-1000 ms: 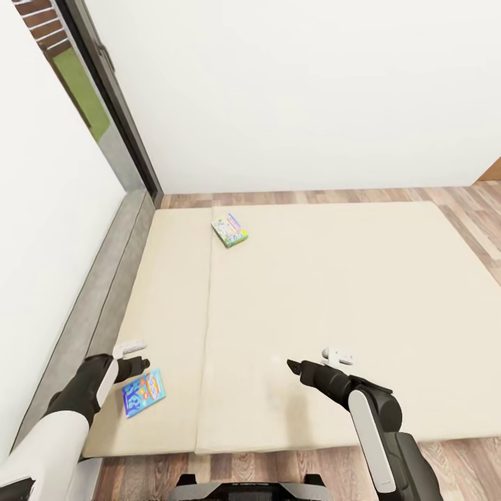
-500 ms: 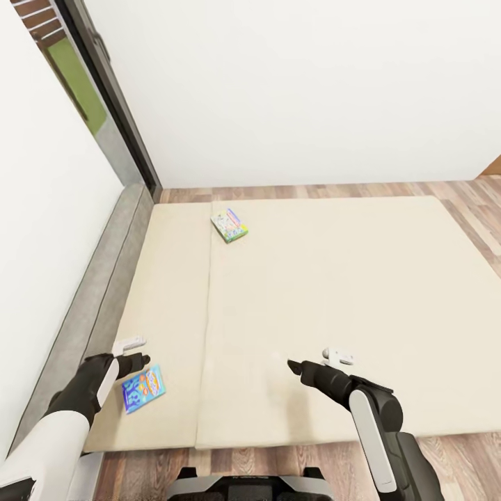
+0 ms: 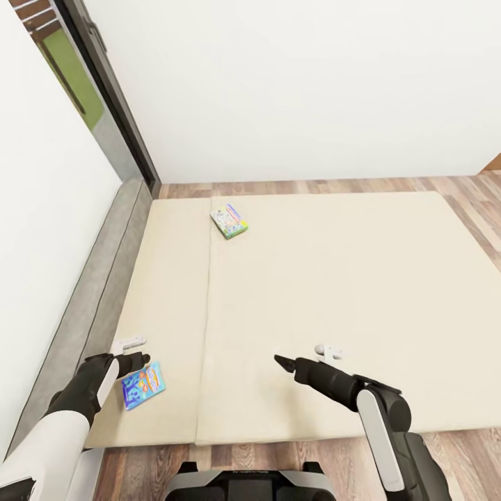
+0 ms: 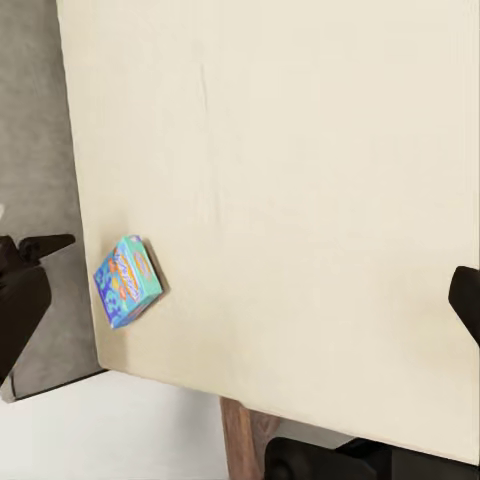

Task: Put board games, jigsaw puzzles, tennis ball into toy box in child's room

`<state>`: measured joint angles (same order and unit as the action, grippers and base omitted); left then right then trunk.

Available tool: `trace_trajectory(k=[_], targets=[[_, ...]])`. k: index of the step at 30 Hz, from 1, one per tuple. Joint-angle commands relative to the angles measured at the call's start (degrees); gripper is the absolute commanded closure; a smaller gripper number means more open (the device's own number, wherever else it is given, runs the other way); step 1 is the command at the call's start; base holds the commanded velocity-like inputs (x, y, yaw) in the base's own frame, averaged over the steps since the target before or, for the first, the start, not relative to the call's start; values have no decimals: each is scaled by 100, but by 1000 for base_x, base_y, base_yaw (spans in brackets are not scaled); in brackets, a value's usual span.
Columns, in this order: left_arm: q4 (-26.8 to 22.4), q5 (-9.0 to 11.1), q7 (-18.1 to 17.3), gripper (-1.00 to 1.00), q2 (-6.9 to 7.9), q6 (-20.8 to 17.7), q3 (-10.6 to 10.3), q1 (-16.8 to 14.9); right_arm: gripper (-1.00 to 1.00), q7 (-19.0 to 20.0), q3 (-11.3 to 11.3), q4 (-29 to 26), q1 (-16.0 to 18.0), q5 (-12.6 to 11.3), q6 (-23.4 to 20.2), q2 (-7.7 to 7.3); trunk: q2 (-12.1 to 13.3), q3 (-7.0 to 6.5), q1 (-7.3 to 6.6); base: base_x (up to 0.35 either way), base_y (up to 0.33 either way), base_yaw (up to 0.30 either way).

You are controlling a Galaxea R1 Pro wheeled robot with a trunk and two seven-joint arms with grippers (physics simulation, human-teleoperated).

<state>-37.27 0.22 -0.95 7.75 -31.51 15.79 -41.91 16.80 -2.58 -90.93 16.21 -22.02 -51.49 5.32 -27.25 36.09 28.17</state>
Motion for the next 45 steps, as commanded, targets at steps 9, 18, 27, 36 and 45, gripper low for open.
trace_trajectory(k=[9, 18, 27, 36, 45], targets=[[-8, 3, -10, -100, 0, -31, 12, -2, -100, 302, -174, -4, 2, 37, -50, 5, -8, 13, 2, 0, 0, 0], [-8, 3, -10, -100, 6, -31, 12, -2, -100, 314, -181, -4, -7, 37, -17, 4, -8, 14, 2, 0, 0, 0], [-8, 3, -10, -100, 12, -31, 17, -3, -100, 326, -189, -4, -9, 32, -34, 37, -8, 14, 2, 0, 0, 0], [-8, 4, -15, -100, 17, -31, 20, -2, -100, 696, -193, -4, 195, -620, -590, 44, -8, 14, 2, 0, 0, 0], [-8, 4, -17, -100, 19, -31, 20, -2, -100, 1608, -519, -4, 161, -1335, -851, -96, -8, 14, 2, 0, 0, 0]])
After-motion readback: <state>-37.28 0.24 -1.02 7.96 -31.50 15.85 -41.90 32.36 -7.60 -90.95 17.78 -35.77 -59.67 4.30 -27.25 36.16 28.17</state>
